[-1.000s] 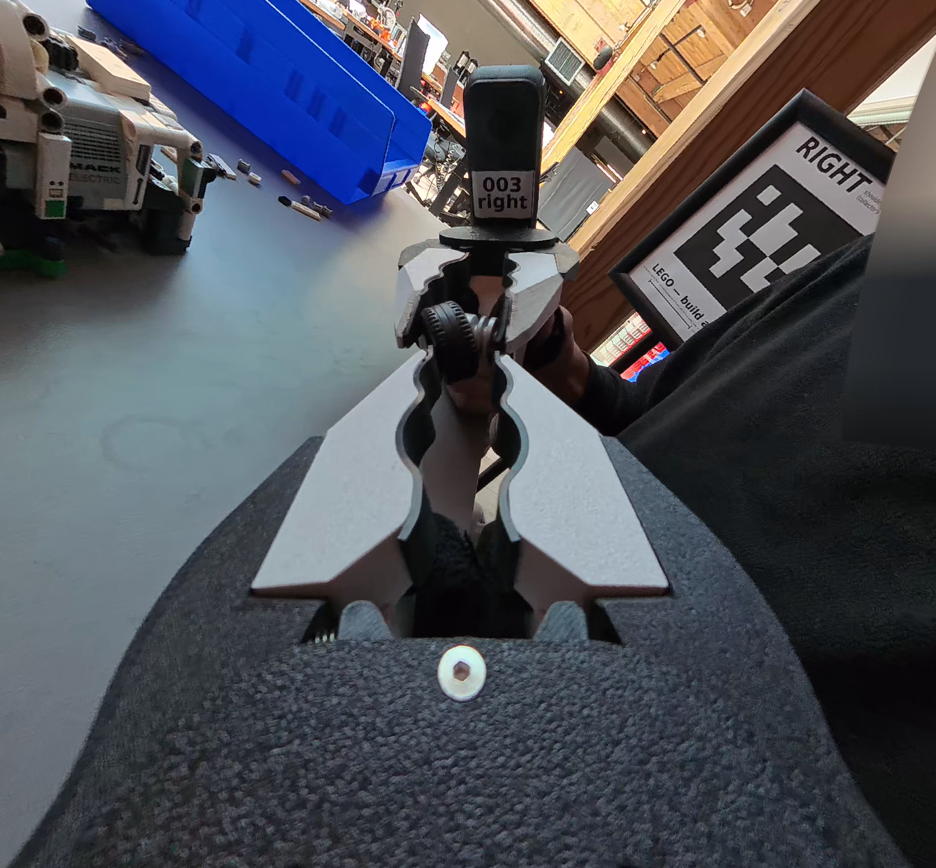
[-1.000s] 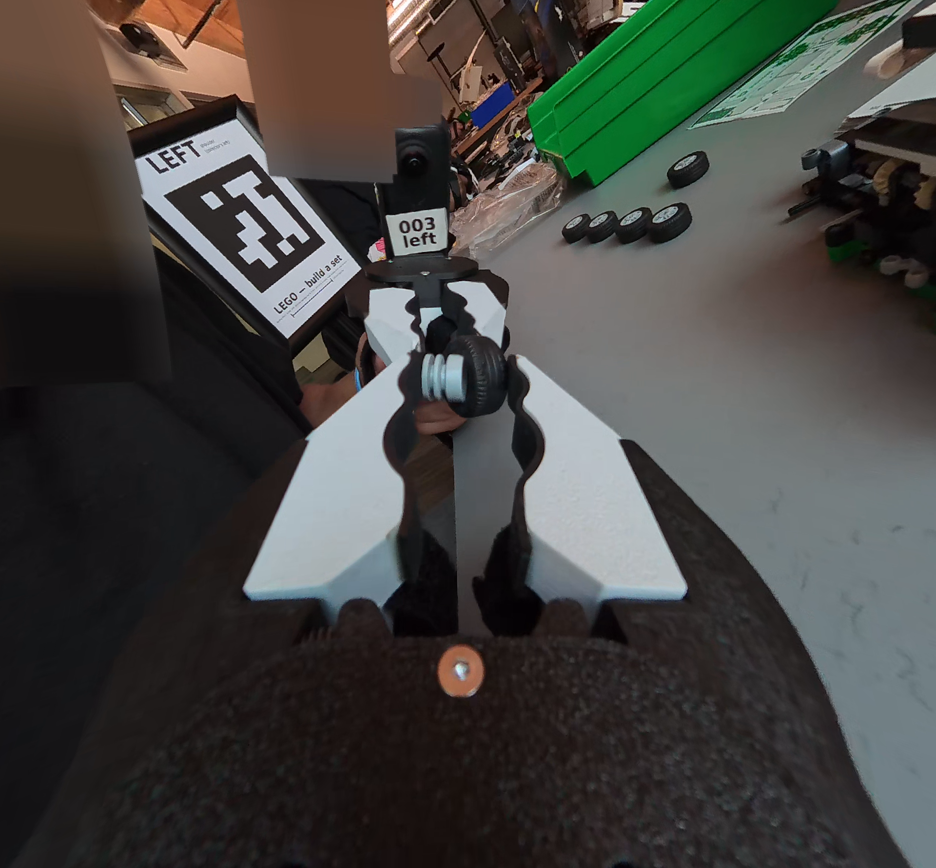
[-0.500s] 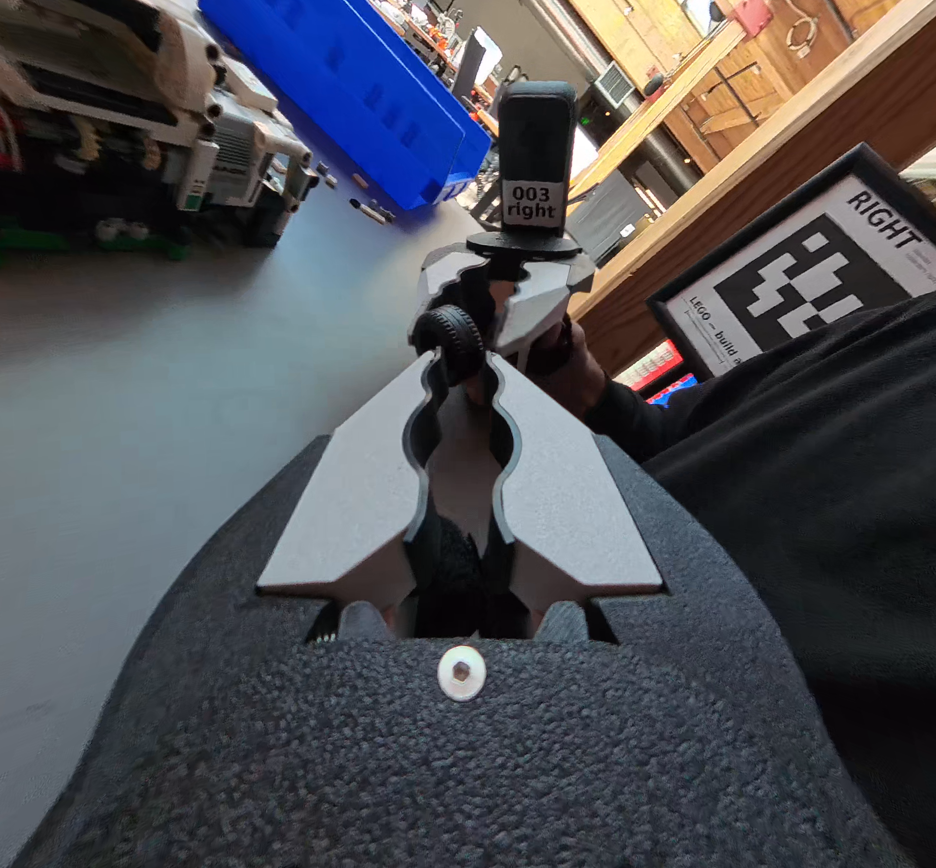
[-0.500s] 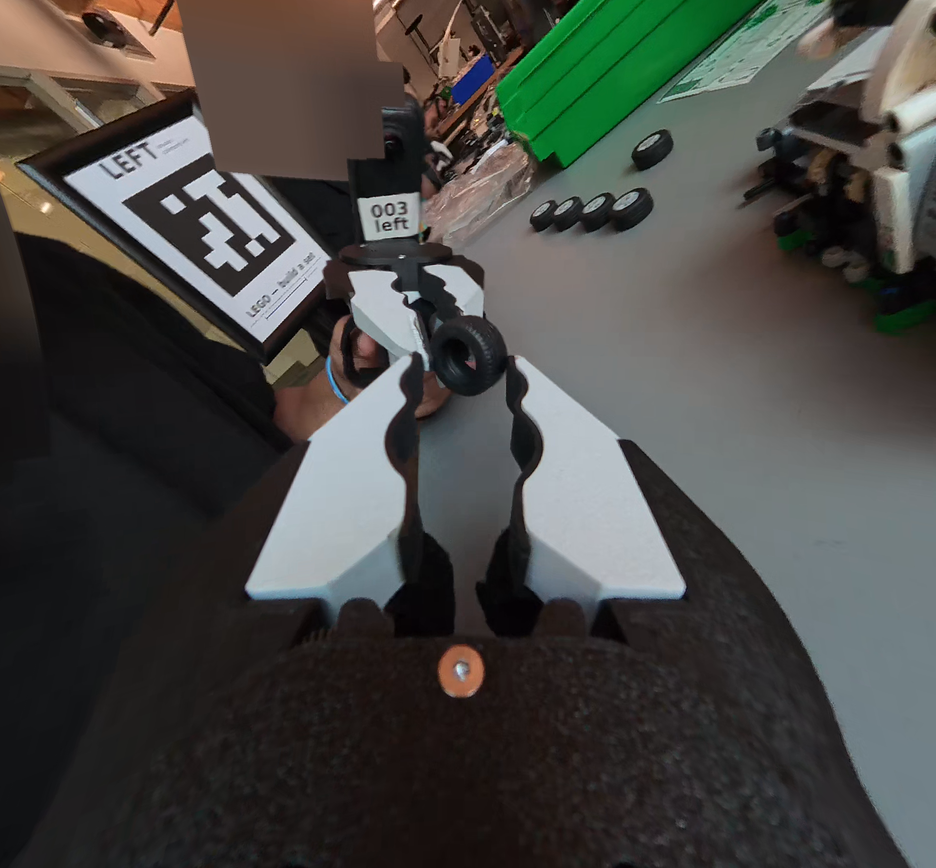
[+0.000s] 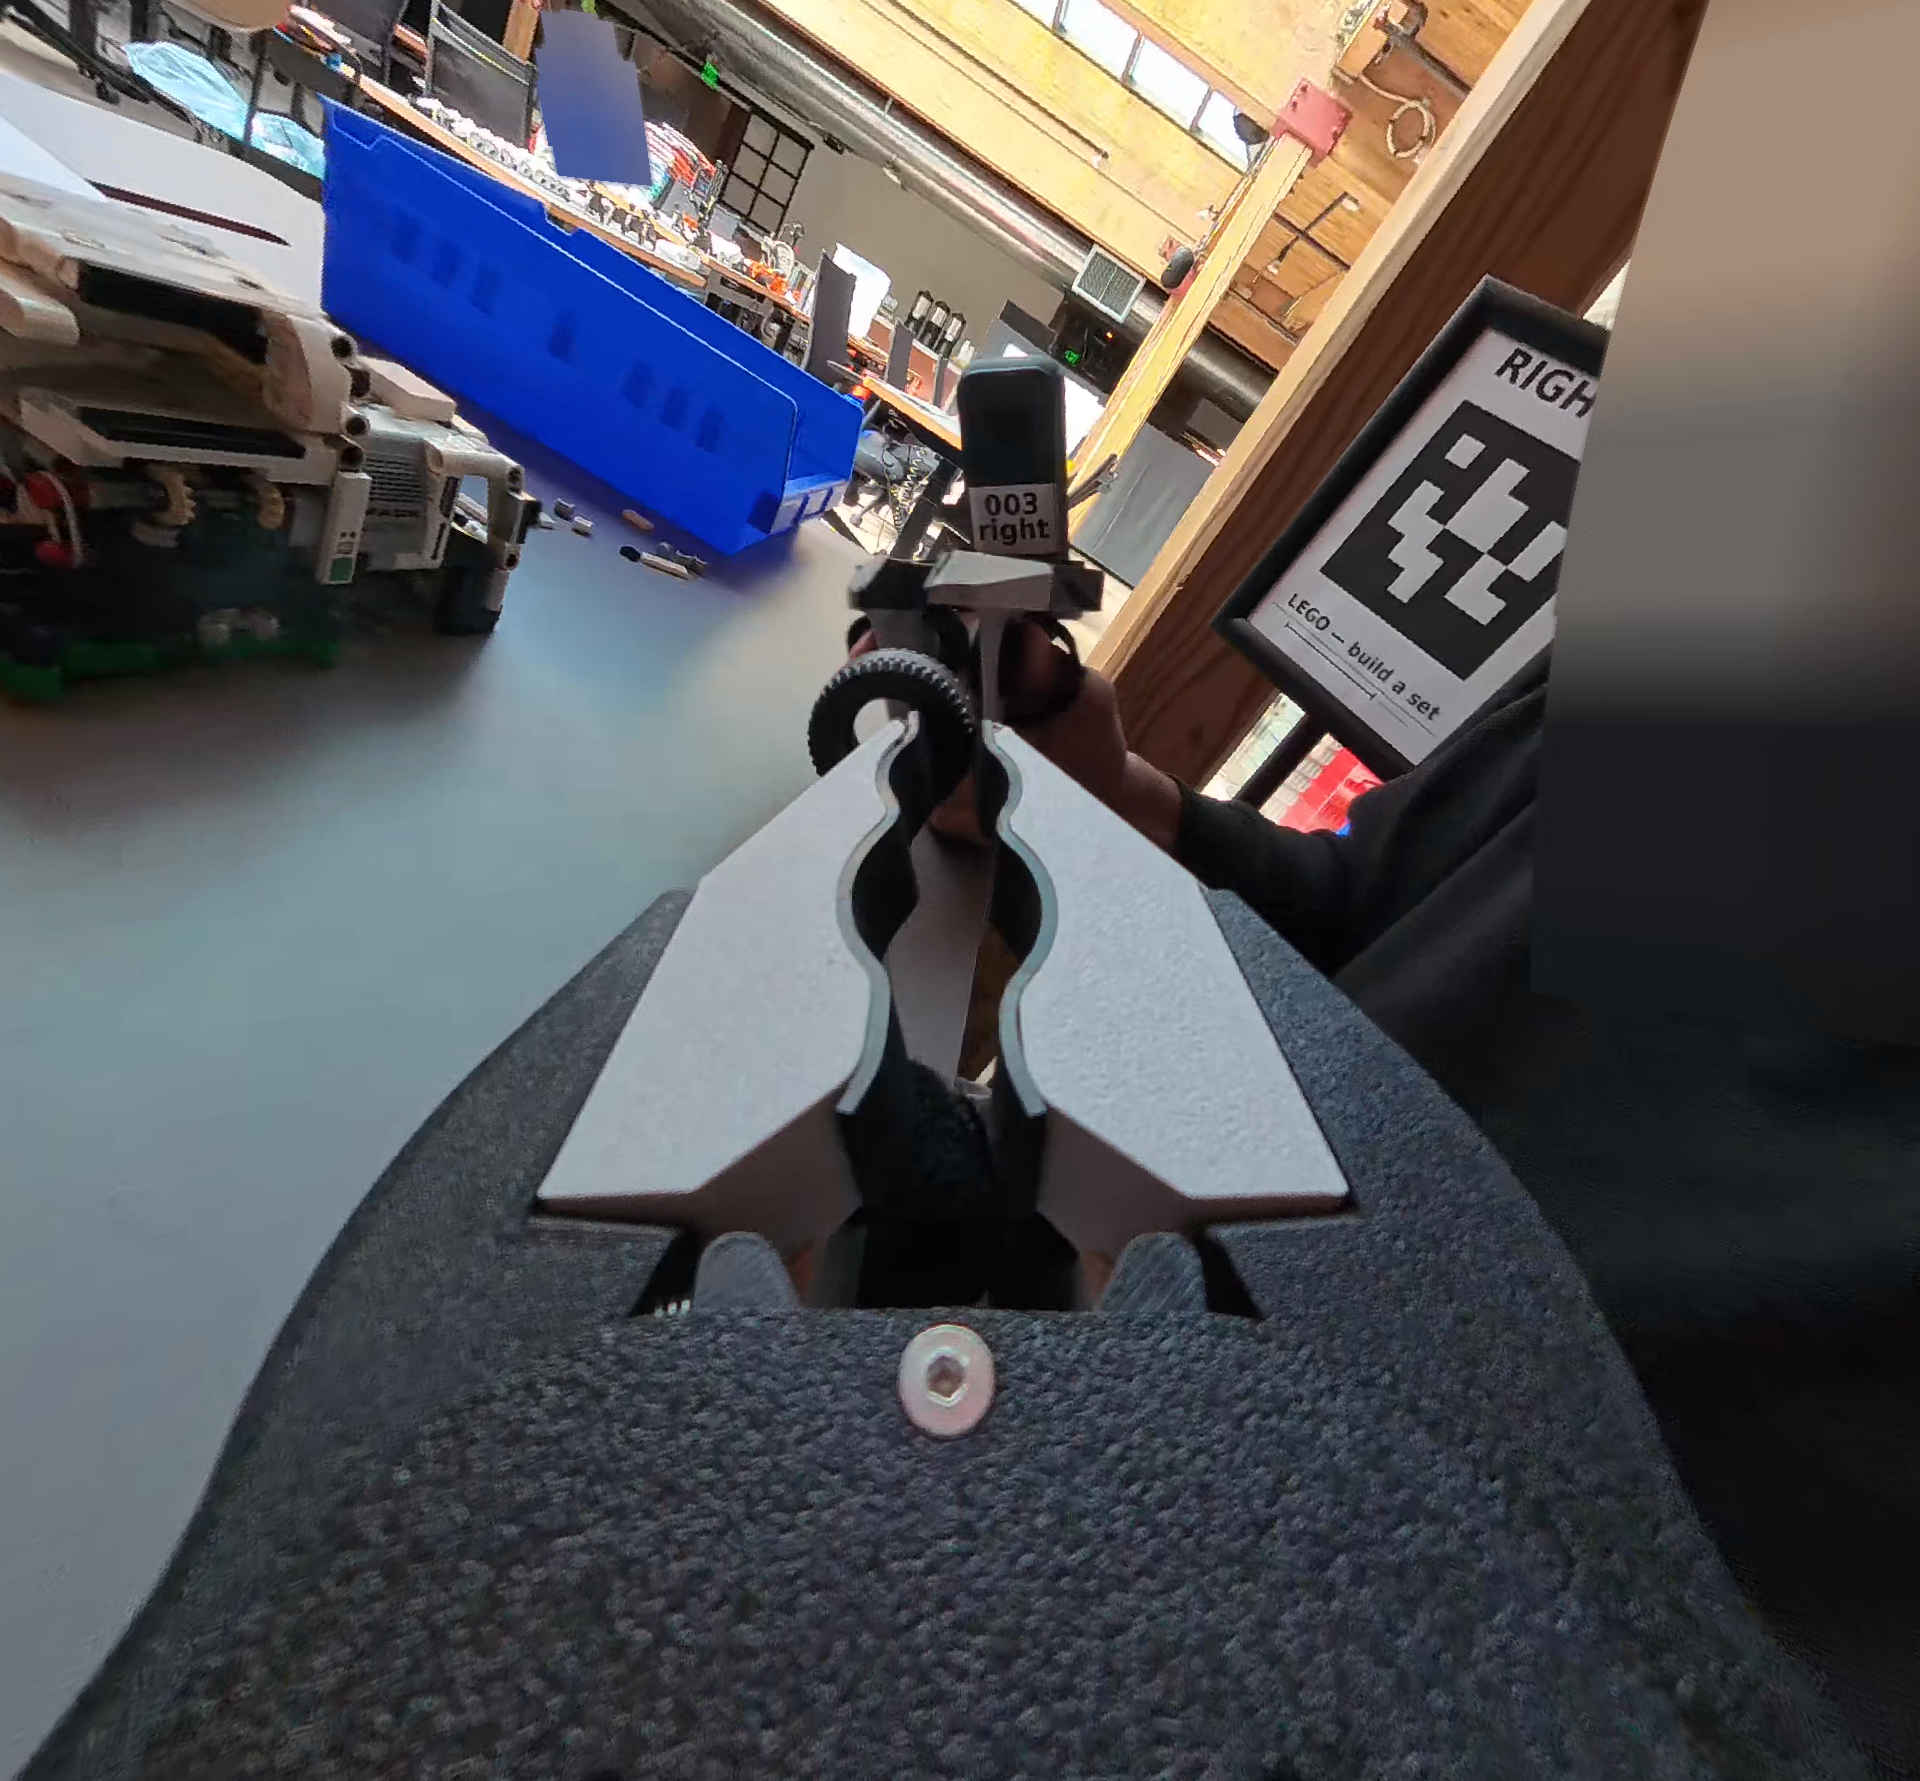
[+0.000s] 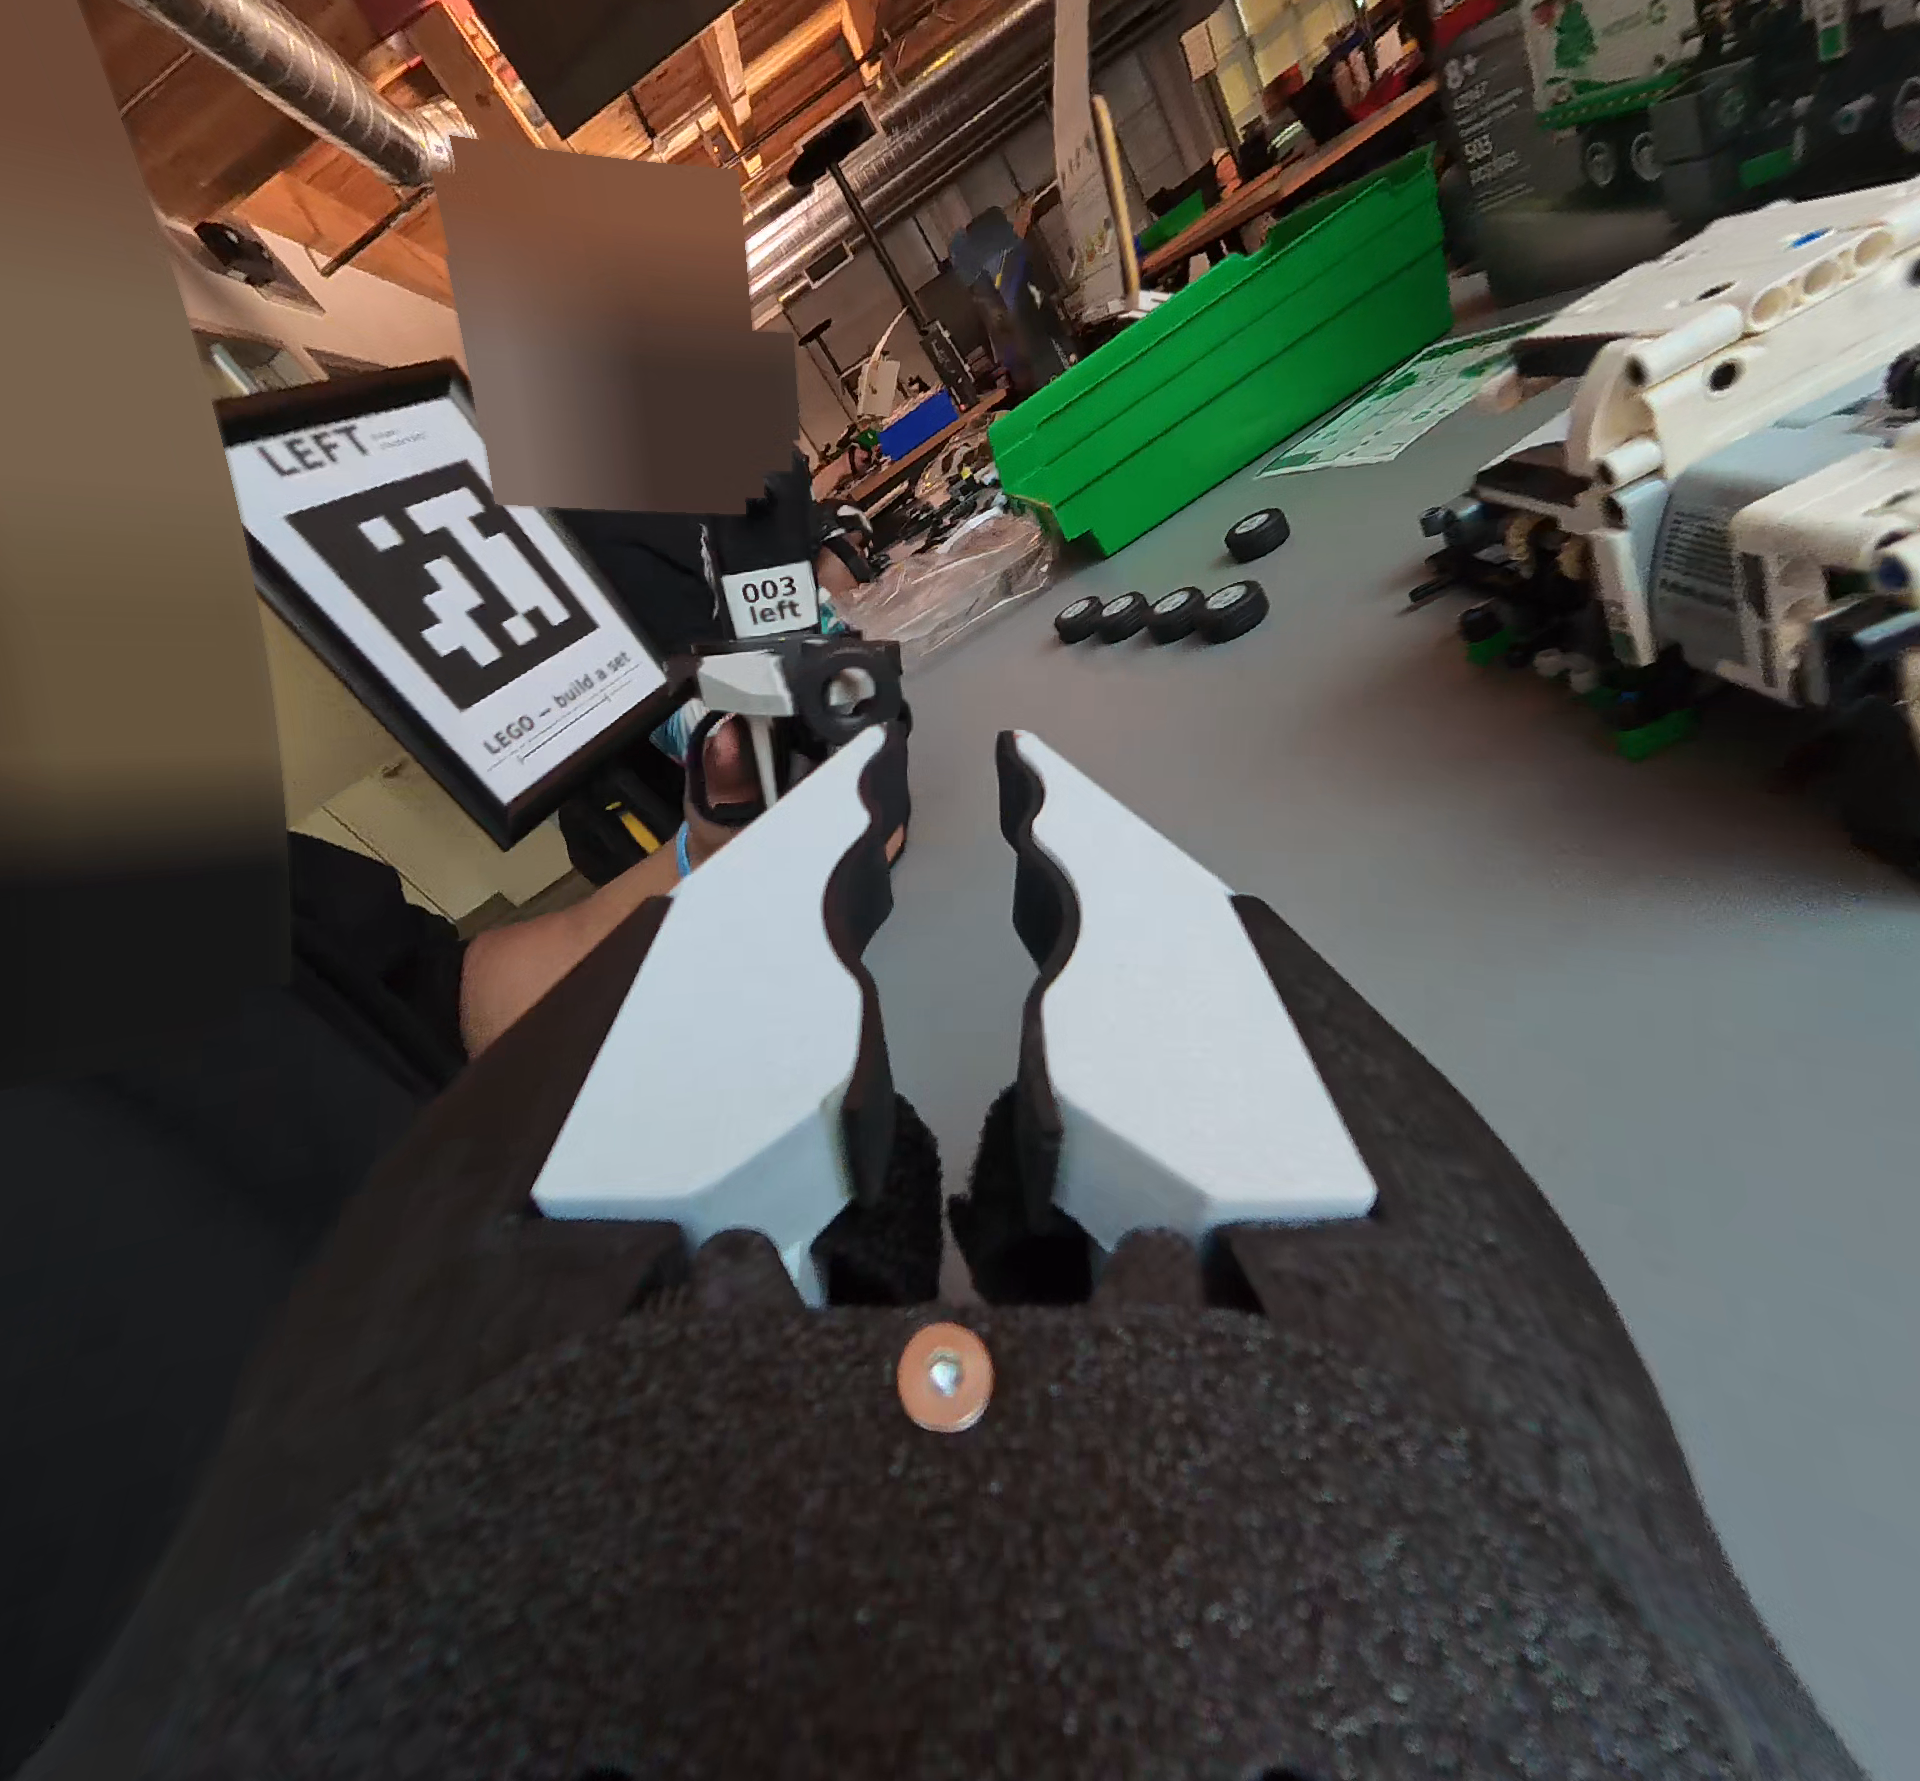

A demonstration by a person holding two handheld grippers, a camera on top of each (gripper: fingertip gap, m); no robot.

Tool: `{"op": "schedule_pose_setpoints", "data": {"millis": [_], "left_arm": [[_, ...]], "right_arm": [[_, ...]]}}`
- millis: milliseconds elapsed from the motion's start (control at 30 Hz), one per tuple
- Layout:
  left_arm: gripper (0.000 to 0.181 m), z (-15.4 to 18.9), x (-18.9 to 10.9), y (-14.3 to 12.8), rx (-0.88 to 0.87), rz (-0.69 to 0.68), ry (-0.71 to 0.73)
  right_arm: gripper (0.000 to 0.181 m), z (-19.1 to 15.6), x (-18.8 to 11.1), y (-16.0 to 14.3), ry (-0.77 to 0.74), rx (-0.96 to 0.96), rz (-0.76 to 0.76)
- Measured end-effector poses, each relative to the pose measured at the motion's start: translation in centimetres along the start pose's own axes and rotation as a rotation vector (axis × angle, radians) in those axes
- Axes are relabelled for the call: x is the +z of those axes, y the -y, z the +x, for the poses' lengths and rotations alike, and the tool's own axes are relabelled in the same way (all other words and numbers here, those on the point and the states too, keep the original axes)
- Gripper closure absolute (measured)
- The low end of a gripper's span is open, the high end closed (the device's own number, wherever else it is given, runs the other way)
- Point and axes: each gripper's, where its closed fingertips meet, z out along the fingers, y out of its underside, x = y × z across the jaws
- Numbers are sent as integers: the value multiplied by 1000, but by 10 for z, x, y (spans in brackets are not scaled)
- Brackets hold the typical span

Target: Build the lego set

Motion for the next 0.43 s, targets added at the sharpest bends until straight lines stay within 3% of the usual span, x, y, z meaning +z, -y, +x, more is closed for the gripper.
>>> {"op": "schedule_pose_setpoints", "data": {"millis": [100,133,200,267,333,400,433], "left_arm": [[176,10,-3,-8,70,-5,27],[176,10,-2,-11,83,-21,49],[175,8,0,-16,119,-43,83],[175,5,4,-19,138,-61,110],[175,1,8,-21,140,-78,124],[175,1,11,-24,136,-104,116],[175,1,11,-26,137,-113,114]], "right_arm": [[165,-52,0,-33,112,-63,-96],[166,-69,2,-58,147,-108,-193],[162,-80,1,-133,129,-252,-526],[156,-58,-7,-207,16,-418,-861],[153,-41,-15,-266,-2,-523,-1105],[152,-33,-27,-306,28,-607,-1297],[152,-30,-27,-315,28,-640,-1324]]}}
